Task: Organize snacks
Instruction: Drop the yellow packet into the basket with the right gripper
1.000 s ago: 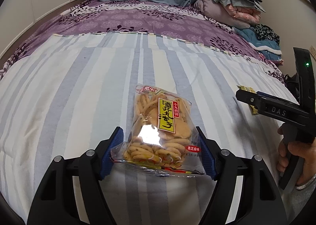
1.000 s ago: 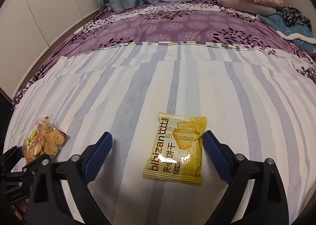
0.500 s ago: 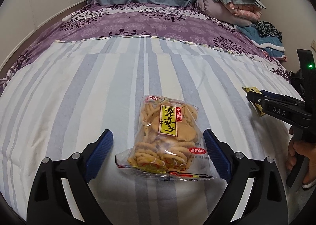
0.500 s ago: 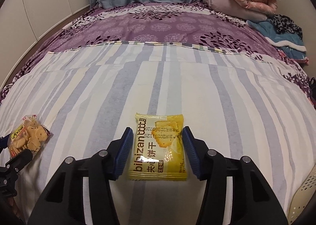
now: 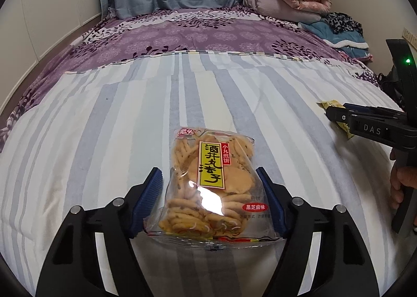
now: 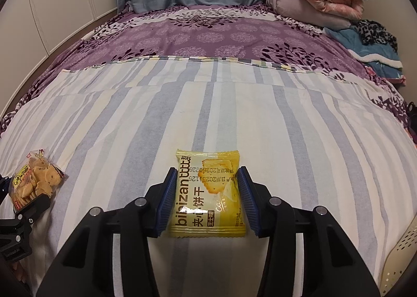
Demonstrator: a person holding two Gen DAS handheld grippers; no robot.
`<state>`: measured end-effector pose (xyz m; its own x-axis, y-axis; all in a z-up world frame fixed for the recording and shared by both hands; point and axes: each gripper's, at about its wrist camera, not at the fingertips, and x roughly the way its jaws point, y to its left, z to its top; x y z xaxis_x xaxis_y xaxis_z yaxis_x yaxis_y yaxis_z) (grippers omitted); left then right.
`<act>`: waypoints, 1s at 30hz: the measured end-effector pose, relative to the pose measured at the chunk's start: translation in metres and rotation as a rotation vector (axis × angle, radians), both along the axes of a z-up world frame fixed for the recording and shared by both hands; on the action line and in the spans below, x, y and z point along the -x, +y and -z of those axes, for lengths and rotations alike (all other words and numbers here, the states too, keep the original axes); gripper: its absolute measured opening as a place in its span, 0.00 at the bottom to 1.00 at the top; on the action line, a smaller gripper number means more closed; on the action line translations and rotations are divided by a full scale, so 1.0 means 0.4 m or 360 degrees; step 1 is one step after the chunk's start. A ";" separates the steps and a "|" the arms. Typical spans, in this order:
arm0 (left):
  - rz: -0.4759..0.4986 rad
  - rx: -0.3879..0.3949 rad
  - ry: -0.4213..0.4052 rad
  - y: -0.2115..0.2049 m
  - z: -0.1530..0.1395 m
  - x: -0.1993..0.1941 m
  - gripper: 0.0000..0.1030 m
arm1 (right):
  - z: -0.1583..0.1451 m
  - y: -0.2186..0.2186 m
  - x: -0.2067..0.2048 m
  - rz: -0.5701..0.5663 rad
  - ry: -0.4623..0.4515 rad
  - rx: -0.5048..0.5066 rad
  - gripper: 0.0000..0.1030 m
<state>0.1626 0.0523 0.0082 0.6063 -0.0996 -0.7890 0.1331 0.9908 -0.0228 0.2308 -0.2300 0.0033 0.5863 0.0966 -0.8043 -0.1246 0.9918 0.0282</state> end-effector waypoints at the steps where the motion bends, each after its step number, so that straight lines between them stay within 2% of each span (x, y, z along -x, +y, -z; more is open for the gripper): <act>1: -0.0001 0.0004 -0.0003 0.000 -0.002 0.003 0.72 | -0.001 -0.001 0.003 0.0002 -0.0003 -0.0004 0.45; 14: -0.0045 0.0100 -0.0032 0.020 -0.039 0.055 0.72 | -0.015 -0.022 0.067 0.0003 -0.0018 -0.0070 0.45; 30: -0.0038 0.0109 -0.0014 0.037 -0.052 0.219 0.72 | -0.063 -0.059 0.274 -0.0017 -0.0057 -0.0200 0.45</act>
